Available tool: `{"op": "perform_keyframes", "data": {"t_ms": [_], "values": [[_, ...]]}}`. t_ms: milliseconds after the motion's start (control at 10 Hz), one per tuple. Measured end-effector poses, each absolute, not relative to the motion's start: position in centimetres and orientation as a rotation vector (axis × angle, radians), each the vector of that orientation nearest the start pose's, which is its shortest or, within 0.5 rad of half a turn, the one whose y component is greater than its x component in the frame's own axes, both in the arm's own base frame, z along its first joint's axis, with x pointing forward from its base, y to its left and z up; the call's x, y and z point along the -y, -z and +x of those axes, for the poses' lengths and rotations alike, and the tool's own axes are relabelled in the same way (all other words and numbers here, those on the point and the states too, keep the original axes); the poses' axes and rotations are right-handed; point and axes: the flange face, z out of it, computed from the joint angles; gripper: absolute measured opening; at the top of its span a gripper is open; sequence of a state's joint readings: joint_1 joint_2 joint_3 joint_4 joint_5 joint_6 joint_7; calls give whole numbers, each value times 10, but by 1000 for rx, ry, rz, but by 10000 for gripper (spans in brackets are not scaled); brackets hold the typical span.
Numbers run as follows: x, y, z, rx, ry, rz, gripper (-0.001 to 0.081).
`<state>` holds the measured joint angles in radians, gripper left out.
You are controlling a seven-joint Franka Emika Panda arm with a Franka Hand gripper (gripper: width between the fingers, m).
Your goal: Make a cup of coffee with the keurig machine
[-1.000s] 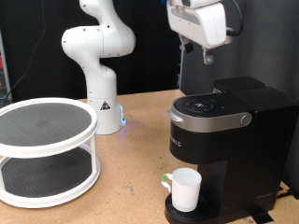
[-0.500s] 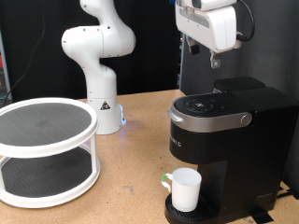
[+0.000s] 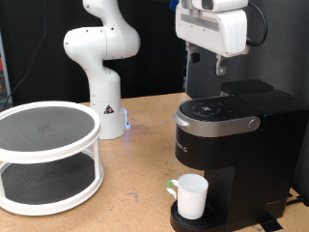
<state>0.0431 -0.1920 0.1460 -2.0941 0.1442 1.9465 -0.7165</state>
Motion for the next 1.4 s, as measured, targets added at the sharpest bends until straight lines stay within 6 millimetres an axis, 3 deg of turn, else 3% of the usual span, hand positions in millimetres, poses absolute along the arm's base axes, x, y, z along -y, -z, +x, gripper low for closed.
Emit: {"op": "perform_keyframes", "data": {"t_ms": [700, 800, 900, 1000, 1100, 1200, 1300, 1400], "values": [[-108, -502, 496, 1220, 96, -2766, 803], [-107, -500, 497, 1216, 110, -2772, 679], [-107, -498, 500, 1204, 139, -2784, 679], [-106, -495, 503, 1186, 168, -2797, 488], [-106, -492, 505, 1177, 194, -2805, 488], [-105, -488, 506, 1176, 203, -2810, 309], [-104, -484, 506, 1177, 203, -2814, 309], [-104, -480, 505, 1182, 200, -2819, 127]]}}
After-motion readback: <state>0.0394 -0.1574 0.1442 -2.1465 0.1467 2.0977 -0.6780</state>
